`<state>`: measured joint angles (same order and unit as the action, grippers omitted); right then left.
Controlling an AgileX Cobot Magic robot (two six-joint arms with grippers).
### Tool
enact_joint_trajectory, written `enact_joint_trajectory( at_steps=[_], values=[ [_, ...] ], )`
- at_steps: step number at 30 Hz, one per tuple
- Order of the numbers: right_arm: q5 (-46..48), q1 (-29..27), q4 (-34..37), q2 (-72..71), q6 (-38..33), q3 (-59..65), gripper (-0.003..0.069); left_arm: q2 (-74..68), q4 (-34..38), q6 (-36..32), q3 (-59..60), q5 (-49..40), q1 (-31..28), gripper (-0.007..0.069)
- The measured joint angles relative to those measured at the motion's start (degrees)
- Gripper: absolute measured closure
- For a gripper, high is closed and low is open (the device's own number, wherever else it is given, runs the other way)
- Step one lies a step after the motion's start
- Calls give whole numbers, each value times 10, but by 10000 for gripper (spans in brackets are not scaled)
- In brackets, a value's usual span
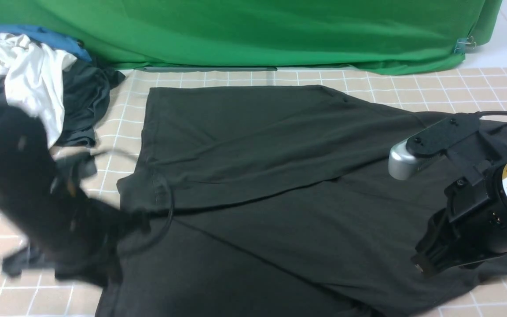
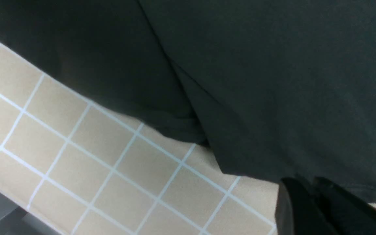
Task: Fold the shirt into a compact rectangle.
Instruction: 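Grasp the near edge of the shirt at its hem and shoulder corners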
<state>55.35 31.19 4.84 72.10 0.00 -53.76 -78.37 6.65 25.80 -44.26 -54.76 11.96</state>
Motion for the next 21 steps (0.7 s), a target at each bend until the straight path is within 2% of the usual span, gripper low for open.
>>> enact_joint_trajectory(
  at_steps=[2,5,9,10,12,14,17,20,21],
  values=[
    [-7,0,0,0,0,0,557,10,1,-9,38,13,0,516],
    [-16,0,0,0,0,0,557,11,-2,-27,71,33,0,459],
    [-24,0,0,0,0,0,554,-1,-14,-38,90,67,0,295],
    [-24,0,0,0,0,0,554,-4,-16,-38,90,68,0,286],
    [-30,0,0,0,0,0,551,-24,-20,-39,91,81,0,211],
    [-31,0,0,0,0,0,549,-46,-20,-39,91,88,0,181],
    [-32,0,0,0,0,0,546,-70,-22,-41,89,88,0,193],
    [-37,0,0,0,0,0,538,-83,-20,-63,82,78,0,312],
    [-38,0,-1,0,0,0,536,-83,-16,-71,78,74,0,391]
  ],
)
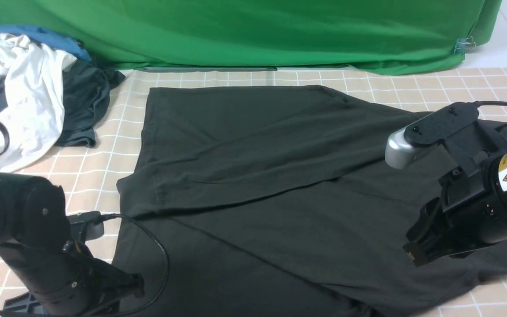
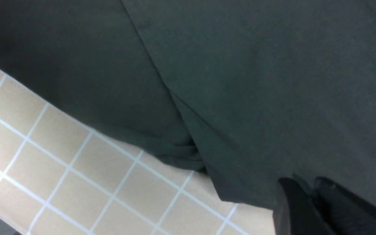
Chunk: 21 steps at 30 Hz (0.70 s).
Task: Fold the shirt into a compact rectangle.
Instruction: 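Grasp the near edge of the shirt at its hem and shoulder corners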
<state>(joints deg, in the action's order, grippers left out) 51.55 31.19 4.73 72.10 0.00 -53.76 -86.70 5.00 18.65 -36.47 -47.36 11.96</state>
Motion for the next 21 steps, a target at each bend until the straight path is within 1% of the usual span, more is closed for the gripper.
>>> enact_joint_trajectory(
  at_steps=[1,2,3,4,5,7,8,9,11,14,15,16,17,18,19,20,21],
  values=[
    [0,0,0,0,0,0,536,0,0,-1,-1,-1,0,406],
    [3,0,-4,0,0,0,535,0,4,-10,-8,-5,0,503],
    [5,0,-6,0,0,0,535,0,4,-11,-10,-7,0,524],
    [16,0,-21,0,6,0,533,2,5,-16,-14,-16,0,572],
    [30,-1,-41,0,19,0,531,11,4,-17,-20,-25,0,587],
    [54,-12,-74,0,42,0,528,34,-2,-14,-28,-43,0,594],
    [70,-33,-96,0,54,0,526,53,-3,-11,-32,-58,0,594],
    [70,-33,-96,0,56,0,525,60,-4,-11,-33,-60,0,594],
    [95,-96,-117,0,72,1,518,97,-10,-9,-34,-89,0,594],
    [109,-191,-120,-1,78,17,482,136,-25,-3,-34,-135,0,594],
    [110,-197,-119,-1,78,20,472,138,-25,-3,-34,-137,0,594],
    [108,-235,-116,-1,78,33,425,152,-35,3,-34,-148,0,594],
    [103,-263,-111,-1,78,46,393,162,-41,5,-34,-155,0,594],
    [91,-297,-99,-1,77,64,329,173,-50,7,-34,-163,0,594],
    [82,-312,-87,-1,74,79,291,180,-57,10,-34,-168,0,594],
    [77,-319,-81,-1,73,82,272,182,-59,10,-34,-169,0,594],
    [49,-337,-52,-1,64,107,201,190,-69,17,-34,-173,0,594]
  ],
)
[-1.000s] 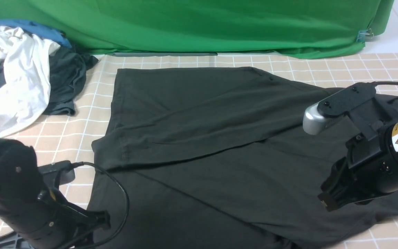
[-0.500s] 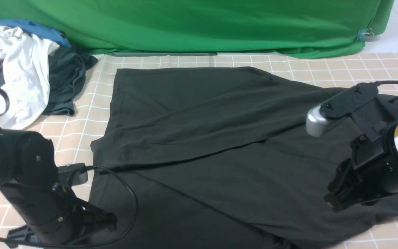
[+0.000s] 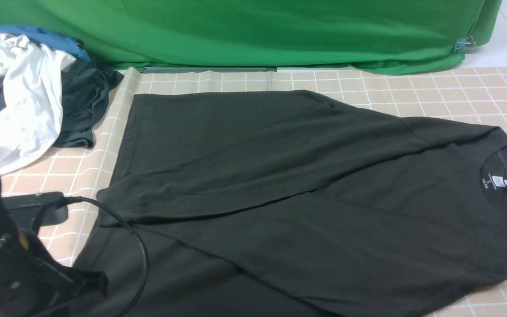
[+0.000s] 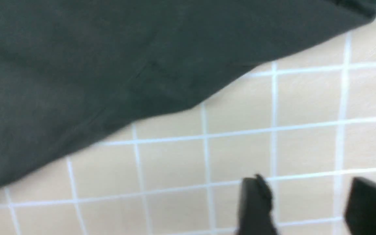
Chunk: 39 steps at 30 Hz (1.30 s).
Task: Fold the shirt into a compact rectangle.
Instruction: 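Grasp the near edge of the shirt at its hem and shoulder corners, then fold the black garment in half by bringing its near edge over to the far edge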
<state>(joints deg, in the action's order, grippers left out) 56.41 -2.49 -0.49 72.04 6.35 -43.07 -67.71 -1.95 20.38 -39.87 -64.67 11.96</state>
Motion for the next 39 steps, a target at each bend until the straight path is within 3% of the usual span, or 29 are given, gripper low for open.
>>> enact_joint_trajectory(
  at_steps=[5,17,19,24,34,39],
  values=[
    [-93,-7,73,31,-7,35,82,2,-8,13,0,8,0,594],
    [-147,13,135,160,-20,40,83,2,-8,16,0,15,0,594],
    [-162,30,134,171,-28,40,149,2,-8,16,0,21,0,594],
    [-207,50,138,176,-45,40,560,2,-1,49,0,44,0,594],
    [-100,51,97,144,-57,-33,590,-3,4,102,-111,37,-4,594],
    [-31,51,71,140,-64,-136,590,-62,7,120,-224,34,-48,594]
  ],
)
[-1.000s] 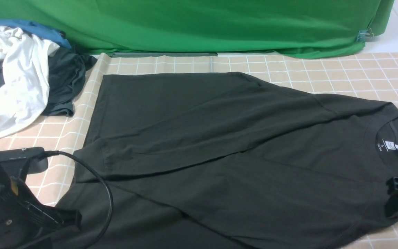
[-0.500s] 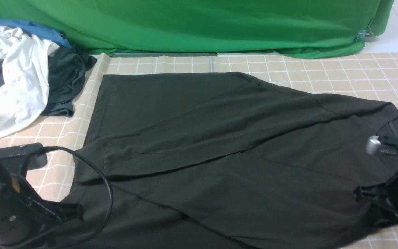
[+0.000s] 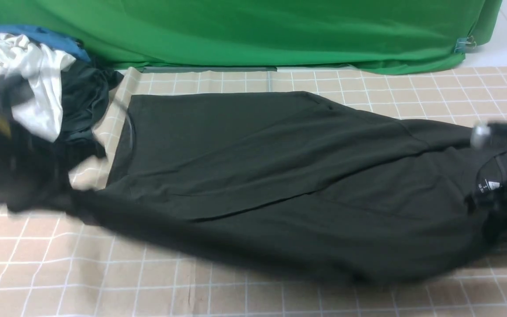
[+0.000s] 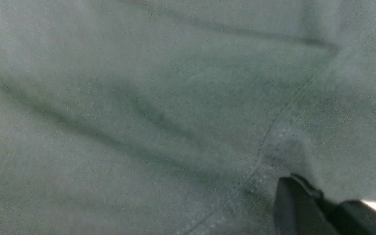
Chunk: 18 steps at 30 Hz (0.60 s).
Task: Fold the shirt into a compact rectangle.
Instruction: 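Fold the black garment in half by bringing its near edge over to the far edge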
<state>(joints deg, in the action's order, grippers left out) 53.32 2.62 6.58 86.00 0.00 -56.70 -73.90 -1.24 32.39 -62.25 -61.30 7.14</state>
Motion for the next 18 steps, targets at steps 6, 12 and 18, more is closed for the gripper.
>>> enact_joint_trajectory(
  at_steps=[6,12,18],
  values=[
    [42,-2,-10,87,0,-168,591,-138,38,-27,-153,-1,-49,594],
    [82,-18,-7,244,0,-379,591,-306,47,-29,-310,-2,-83,594],
    [97,-21,-5,387,4,-557,568,-446,54,-29,-440,-1,-93,594]
  ],
)
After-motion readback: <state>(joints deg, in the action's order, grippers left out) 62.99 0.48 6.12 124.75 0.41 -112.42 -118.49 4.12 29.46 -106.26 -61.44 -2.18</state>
